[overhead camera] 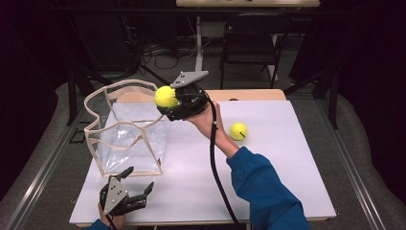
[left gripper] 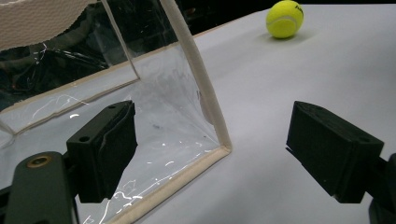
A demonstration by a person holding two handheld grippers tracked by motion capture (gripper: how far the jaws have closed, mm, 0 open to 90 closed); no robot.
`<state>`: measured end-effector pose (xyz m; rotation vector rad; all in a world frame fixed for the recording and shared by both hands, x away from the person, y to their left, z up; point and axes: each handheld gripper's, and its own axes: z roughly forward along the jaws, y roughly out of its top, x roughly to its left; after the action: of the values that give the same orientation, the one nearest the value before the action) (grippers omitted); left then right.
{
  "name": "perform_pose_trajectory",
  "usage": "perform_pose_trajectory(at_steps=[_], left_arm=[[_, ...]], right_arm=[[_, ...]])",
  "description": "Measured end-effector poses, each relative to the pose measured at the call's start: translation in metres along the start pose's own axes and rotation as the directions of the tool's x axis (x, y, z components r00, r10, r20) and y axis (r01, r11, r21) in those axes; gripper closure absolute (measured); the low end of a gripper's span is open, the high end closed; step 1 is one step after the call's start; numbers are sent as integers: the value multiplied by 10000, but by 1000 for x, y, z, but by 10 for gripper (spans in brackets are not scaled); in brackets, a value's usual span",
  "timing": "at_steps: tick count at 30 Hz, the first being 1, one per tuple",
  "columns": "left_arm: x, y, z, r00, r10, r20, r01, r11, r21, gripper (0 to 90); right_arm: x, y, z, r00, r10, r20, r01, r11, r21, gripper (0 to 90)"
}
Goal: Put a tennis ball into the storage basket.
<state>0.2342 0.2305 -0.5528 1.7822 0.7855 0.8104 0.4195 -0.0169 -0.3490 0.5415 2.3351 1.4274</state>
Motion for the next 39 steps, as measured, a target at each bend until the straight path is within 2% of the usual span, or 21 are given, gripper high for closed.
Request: perform_pose_trajectory(at_steps=[39], left_arm=[[1,0,-1,10000,-28,-44,28,10000,-55,159]], right_arm=[[5,14,19,9999,-143,22,143,9999,96,263]])
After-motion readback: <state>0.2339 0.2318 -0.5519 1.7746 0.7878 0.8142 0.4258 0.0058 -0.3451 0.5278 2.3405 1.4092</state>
